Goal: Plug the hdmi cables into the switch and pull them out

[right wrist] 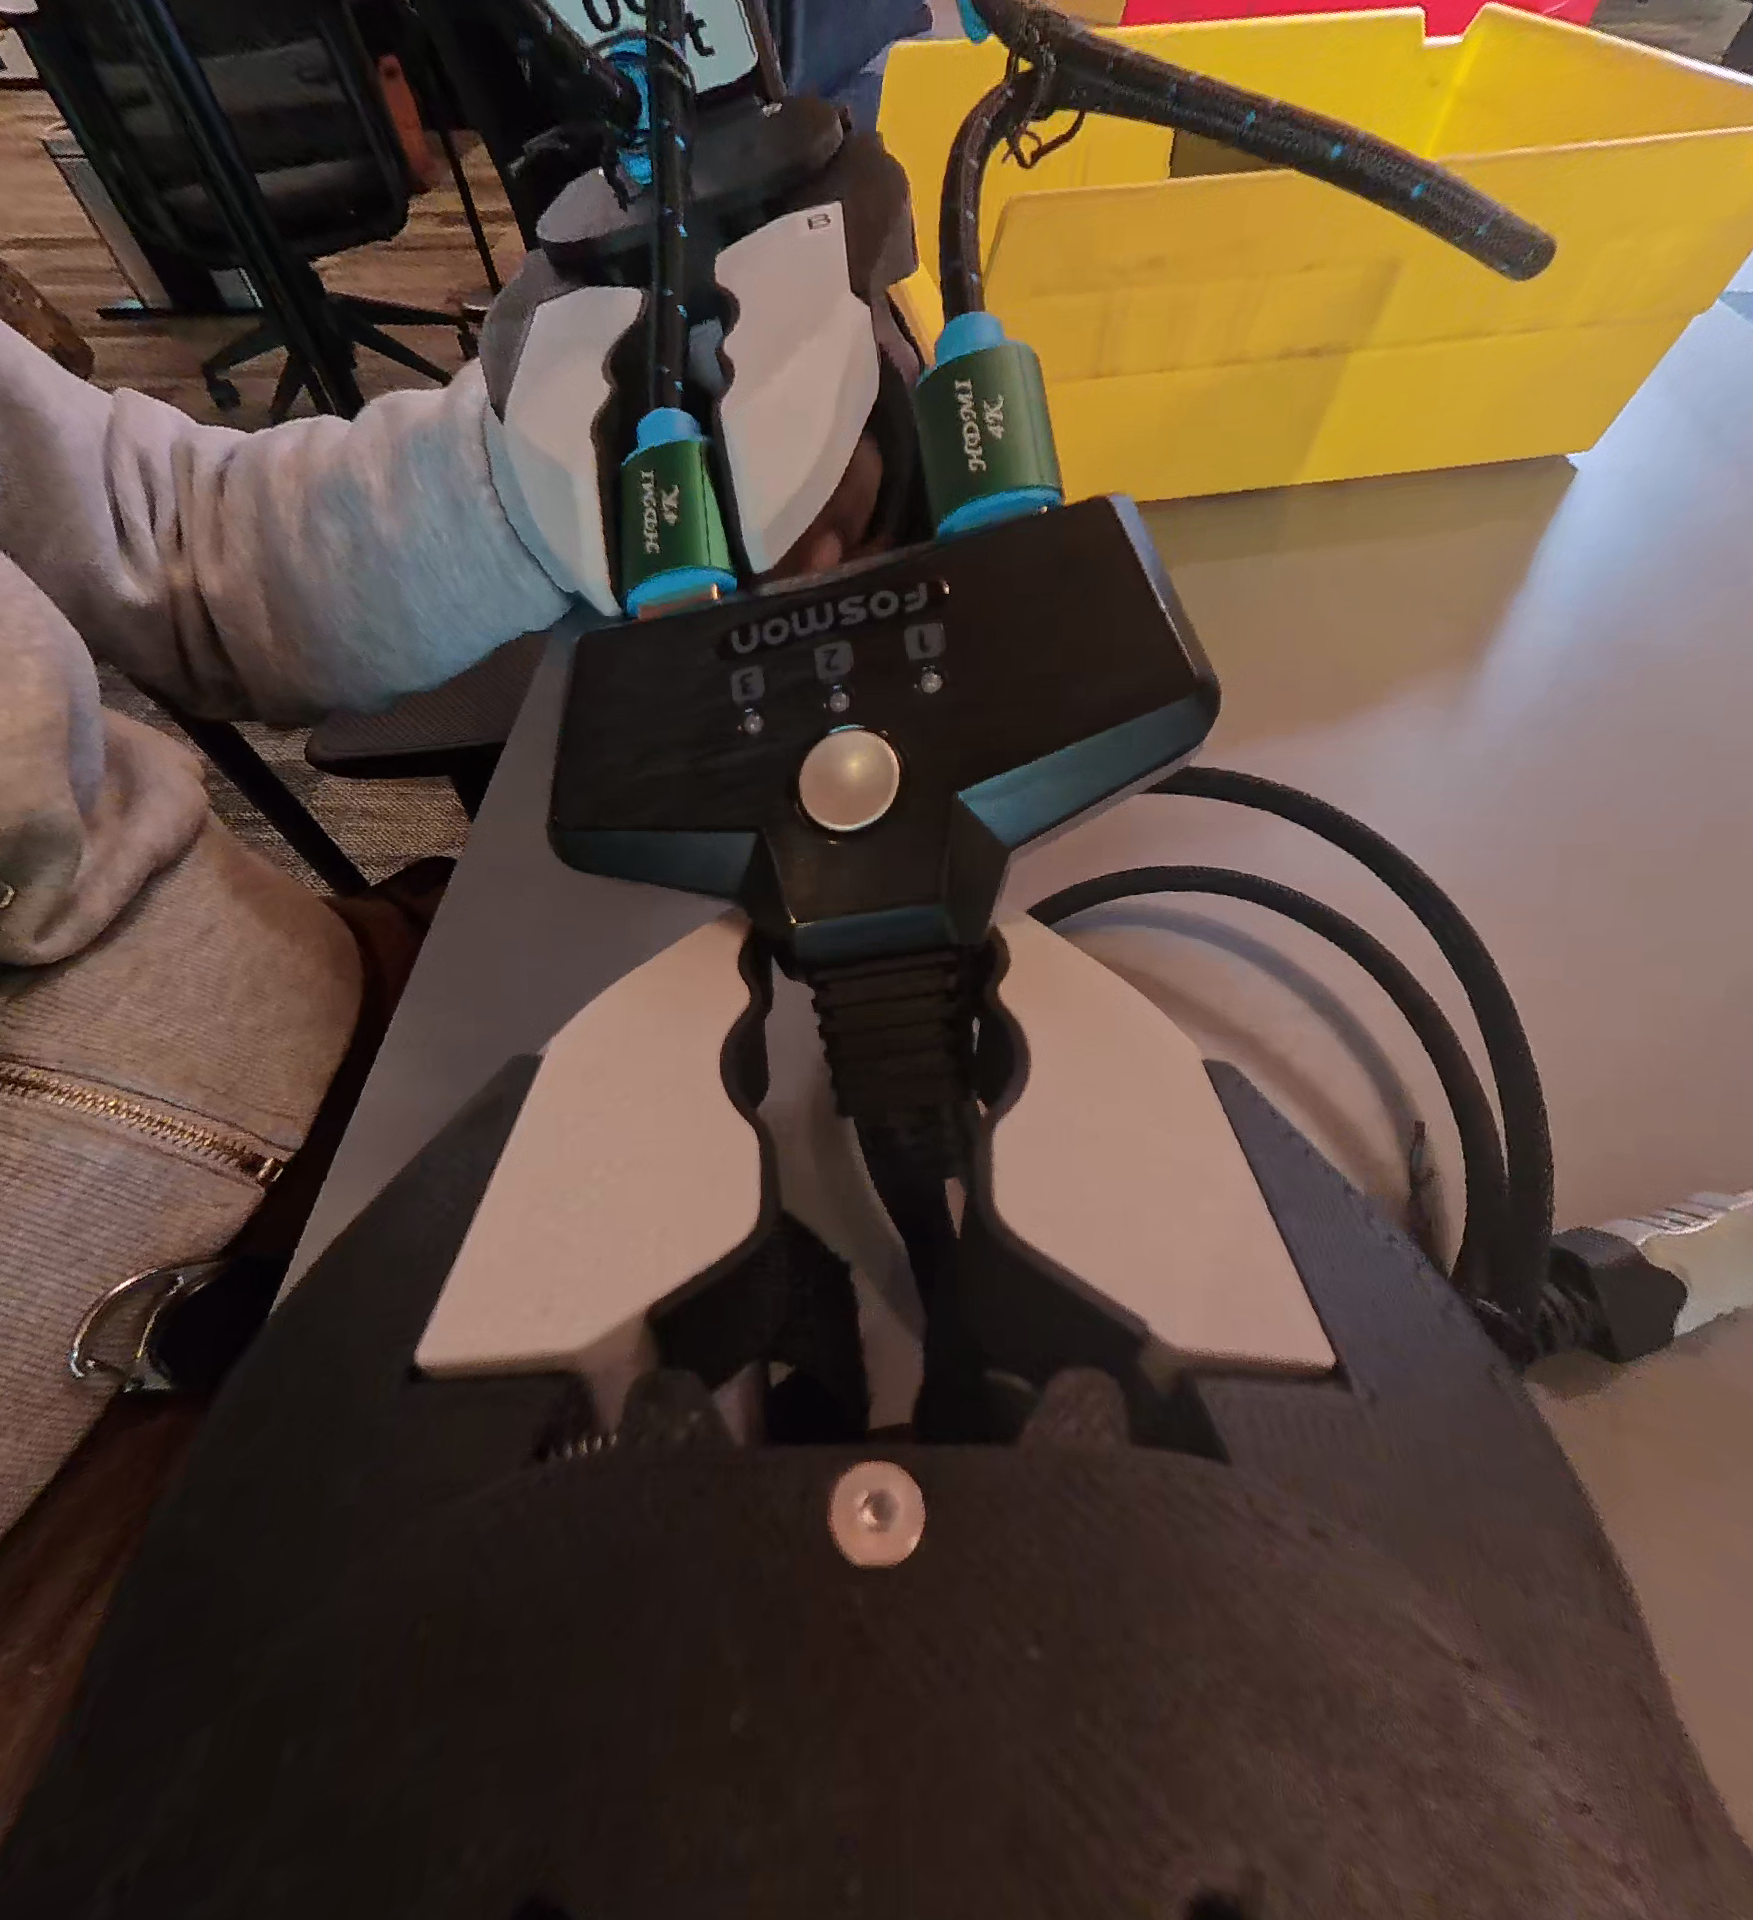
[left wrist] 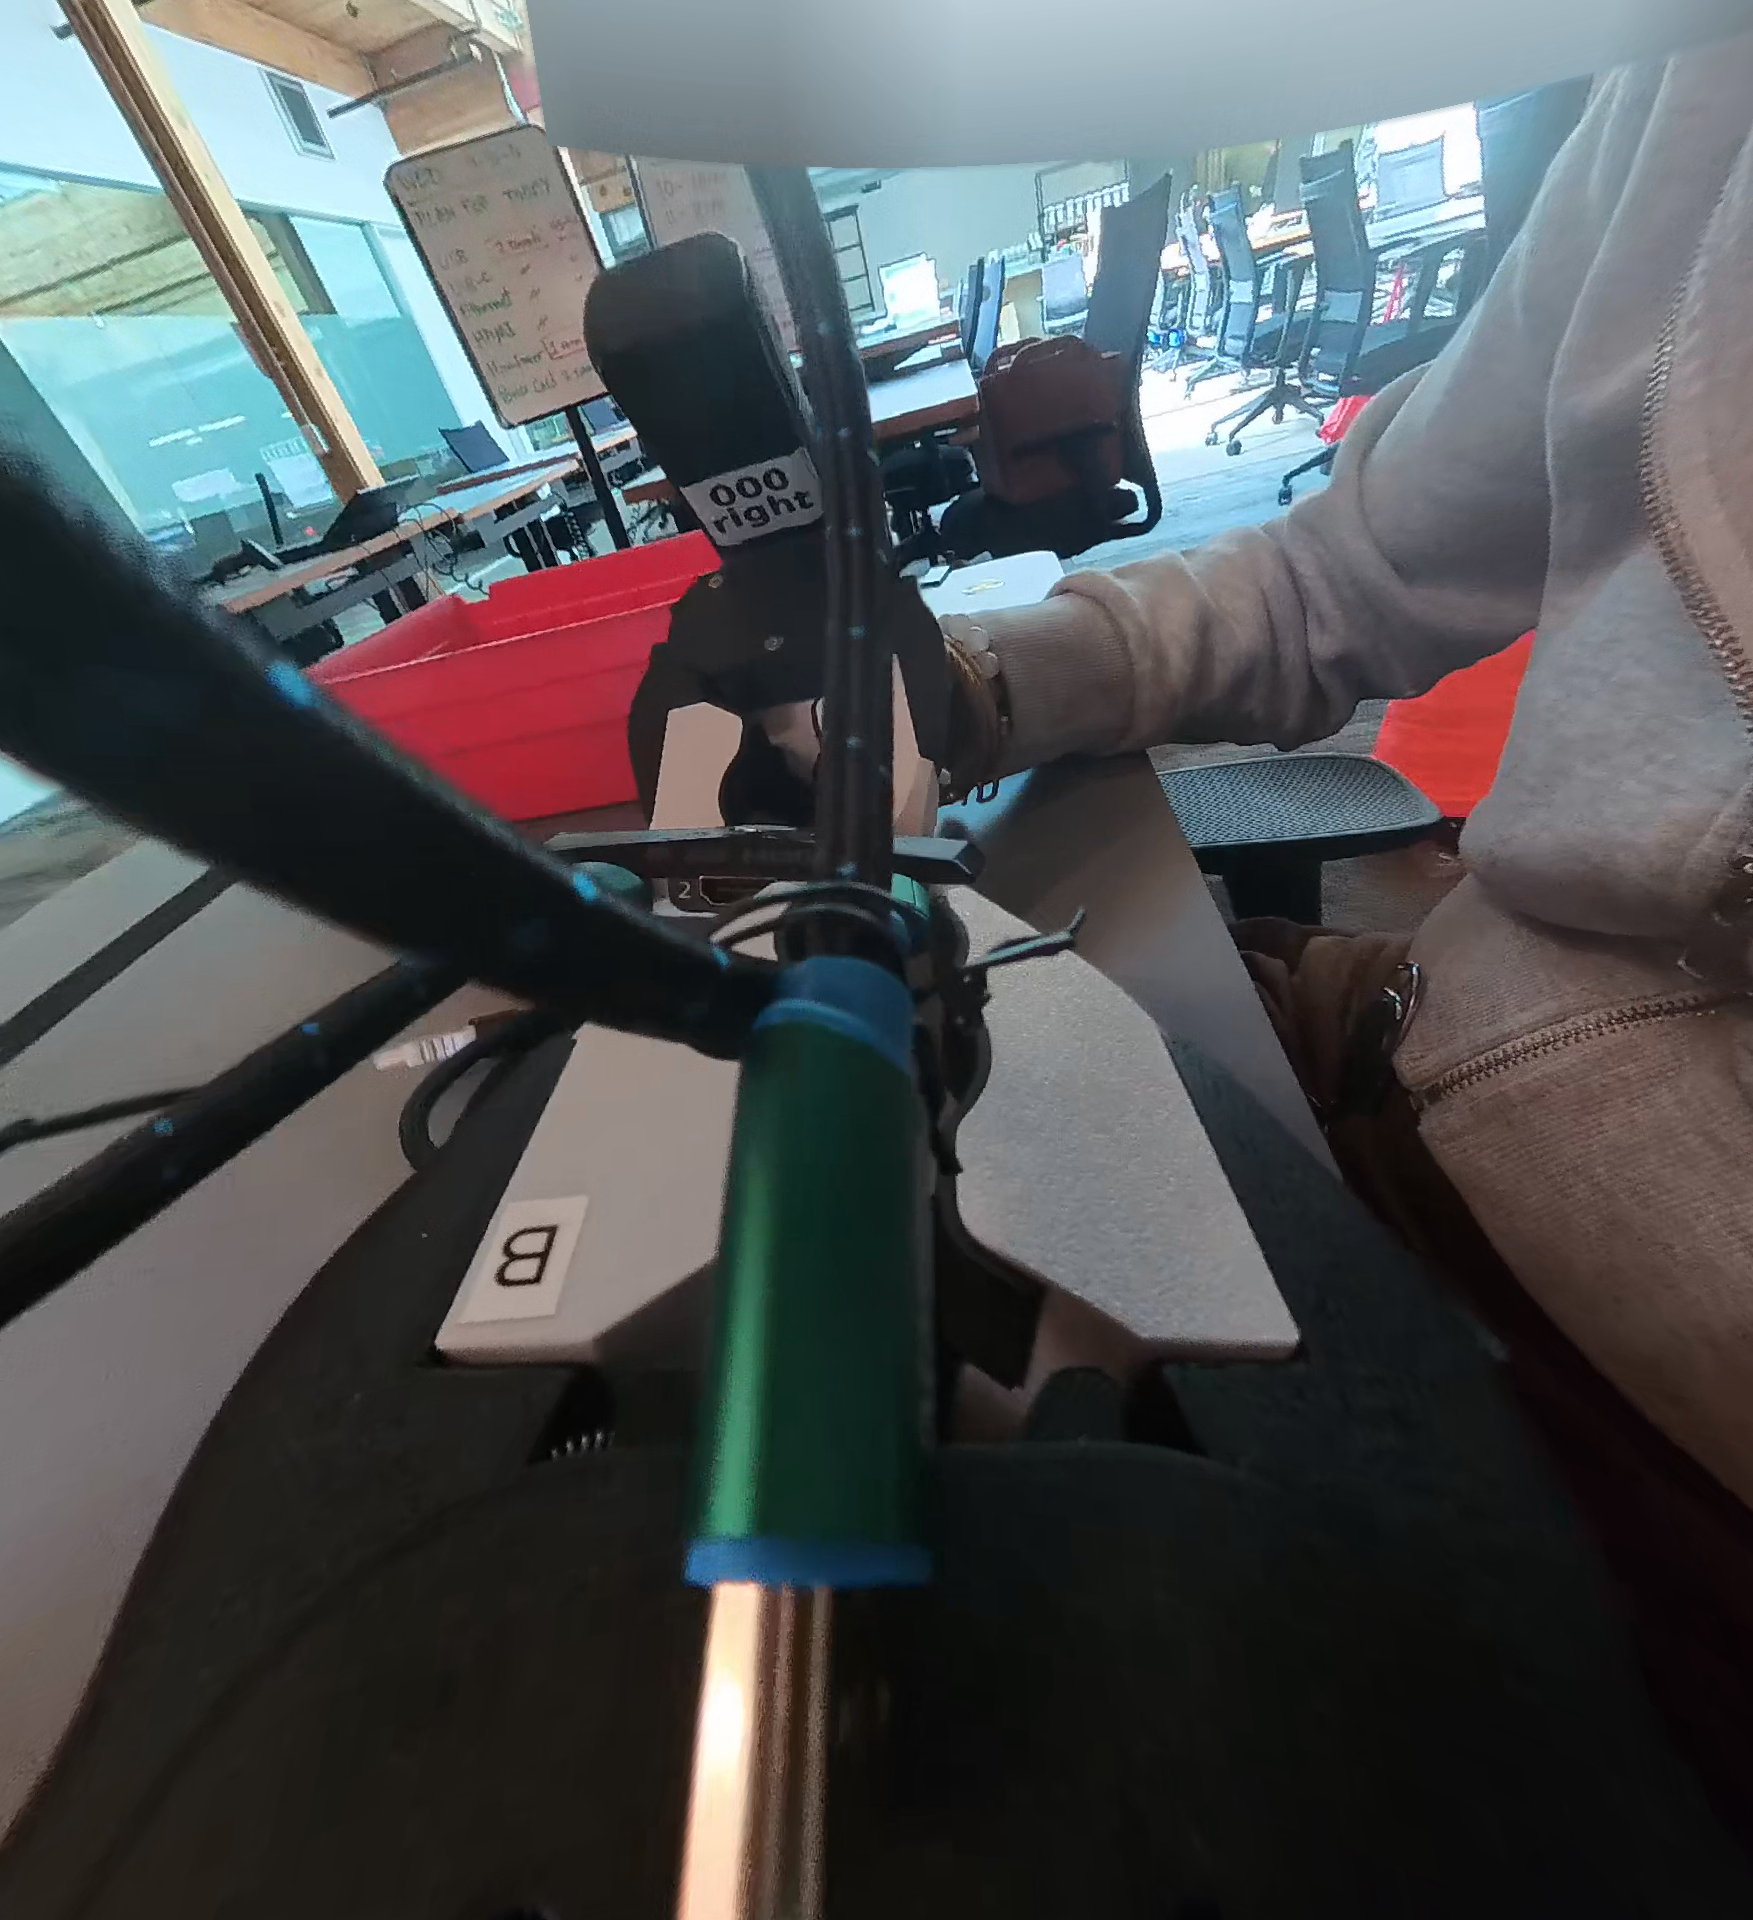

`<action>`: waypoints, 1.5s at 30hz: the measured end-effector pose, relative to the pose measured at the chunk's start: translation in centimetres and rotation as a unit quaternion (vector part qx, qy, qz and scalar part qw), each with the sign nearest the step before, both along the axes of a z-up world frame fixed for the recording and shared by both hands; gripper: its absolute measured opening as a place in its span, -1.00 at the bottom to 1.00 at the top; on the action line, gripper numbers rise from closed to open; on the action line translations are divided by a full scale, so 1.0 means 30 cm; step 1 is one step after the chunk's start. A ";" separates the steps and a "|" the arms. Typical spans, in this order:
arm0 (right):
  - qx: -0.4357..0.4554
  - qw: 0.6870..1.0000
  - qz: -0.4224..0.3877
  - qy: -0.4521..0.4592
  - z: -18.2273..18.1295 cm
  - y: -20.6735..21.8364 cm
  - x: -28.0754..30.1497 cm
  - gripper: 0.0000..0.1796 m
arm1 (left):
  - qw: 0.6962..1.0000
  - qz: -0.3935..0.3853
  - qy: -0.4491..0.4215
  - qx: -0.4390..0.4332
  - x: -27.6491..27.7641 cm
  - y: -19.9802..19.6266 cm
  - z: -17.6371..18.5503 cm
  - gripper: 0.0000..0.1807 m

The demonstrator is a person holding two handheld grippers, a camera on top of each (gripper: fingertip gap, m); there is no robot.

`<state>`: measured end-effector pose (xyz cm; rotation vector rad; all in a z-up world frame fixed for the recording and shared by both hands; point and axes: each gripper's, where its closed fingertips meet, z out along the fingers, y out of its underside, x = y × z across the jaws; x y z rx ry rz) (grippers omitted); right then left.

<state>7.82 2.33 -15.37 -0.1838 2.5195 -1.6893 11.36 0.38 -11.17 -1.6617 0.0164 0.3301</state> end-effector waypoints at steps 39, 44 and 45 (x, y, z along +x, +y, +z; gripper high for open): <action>-0.331 0.814 -0.420 0.228 1.147 0.760 -0.548 -0.61 | 0.954 0.189 0.120 0.201 -0.097 -0.177 0.216 -0.63; -0.314 0.780 -0.503 0.199 0.925 0.984 -0.657 -0.61 | 0.954 0.193 0.120 0.194 -0.104 -0.172 0.209 -0.64; -0.311 0.775 -0.515 0.191 0.867 1.017 -0.678 -0.61 | 0.955 0.193 0.118 0.193 -0.106 -0.172 0.207 -0.64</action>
